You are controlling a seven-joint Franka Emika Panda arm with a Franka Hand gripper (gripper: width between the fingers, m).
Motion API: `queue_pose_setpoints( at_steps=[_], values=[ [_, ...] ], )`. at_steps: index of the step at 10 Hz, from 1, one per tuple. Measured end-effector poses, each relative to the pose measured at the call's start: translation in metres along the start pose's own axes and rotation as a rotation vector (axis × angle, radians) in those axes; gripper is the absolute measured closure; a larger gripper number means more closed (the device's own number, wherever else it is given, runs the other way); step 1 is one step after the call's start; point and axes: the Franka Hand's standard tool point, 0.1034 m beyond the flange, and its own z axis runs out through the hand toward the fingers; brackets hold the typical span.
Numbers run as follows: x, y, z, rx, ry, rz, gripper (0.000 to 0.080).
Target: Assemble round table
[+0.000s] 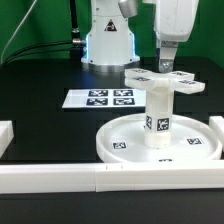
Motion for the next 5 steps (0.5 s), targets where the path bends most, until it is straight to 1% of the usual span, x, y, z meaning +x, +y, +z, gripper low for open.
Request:
queue_pose_setpoints(
  at_steps=[1, 2, 3, 5],
  values=[
    [-0.001, -0.002, 0.002, 0.004, -0.001, -0.006, 0.015],
    [0.001, -0.004, 0.006, -0.019, 0.006, -0.01, 0.015],
    [0.003, -0.009, 0.011, -0.02, 0.008, -0.006, 0.015],
    [0.003, -0.011, 0.015, -0.014, 0.006, -0.005, 0.015]
  ],
)
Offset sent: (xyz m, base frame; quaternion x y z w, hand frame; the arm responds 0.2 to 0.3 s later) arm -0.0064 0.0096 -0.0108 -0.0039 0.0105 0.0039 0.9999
